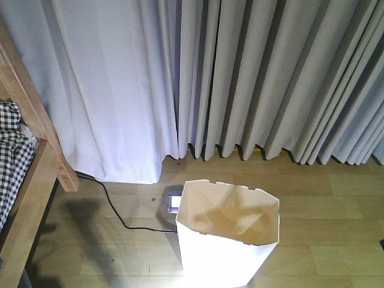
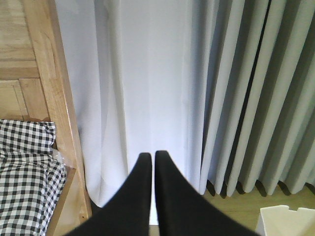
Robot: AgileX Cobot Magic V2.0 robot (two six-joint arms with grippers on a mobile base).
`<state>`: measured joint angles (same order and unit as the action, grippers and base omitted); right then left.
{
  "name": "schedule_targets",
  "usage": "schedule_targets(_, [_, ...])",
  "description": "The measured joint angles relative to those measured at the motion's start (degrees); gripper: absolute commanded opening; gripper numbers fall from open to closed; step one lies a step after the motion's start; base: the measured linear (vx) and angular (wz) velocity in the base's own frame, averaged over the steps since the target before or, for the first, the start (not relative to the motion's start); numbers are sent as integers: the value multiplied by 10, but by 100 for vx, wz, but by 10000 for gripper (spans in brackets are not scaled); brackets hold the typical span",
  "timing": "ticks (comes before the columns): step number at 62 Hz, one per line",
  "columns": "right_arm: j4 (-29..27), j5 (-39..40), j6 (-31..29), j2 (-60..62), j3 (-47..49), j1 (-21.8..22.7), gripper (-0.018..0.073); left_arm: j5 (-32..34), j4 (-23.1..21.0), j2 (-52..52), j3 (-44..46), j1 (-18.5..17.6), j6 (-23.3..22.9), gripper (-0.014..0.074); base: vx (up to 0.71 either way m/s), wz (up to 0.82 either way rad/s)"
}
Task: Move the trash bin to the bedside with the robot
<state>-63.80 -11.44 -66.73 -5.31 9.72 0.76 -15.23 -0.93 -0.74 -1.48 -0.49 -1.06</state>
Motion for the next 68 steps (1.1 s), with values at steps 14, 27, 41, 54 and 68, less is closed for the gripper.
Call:
schedule_targets(14, [0, 0, 0, 0, 0, 0, -9, 0, 0, 0, 0, 0, 0, -6, 0, 0])
schedule_targets(27, [5, 1, 0, 0, 0, 0, -9, 0, 0, 0, 0, 0, 0, -6, 0, 0])
schedule_targets(41, [260, -15, 254, 0, 0, 0, -9, 0, 0, 0, 0, 0, 0, -6, 0, 0])
schedule_targets(54, [564, -19, 566, 0, -3, 0, -9, 0, 0, 0, 0, 0, 0, -6, 0, 0])
schedule_targets(68, [620, 79, 626, 48, -96, 0, -9, 0, 0, 0, 0, 0, 0, -6, 0, 0])
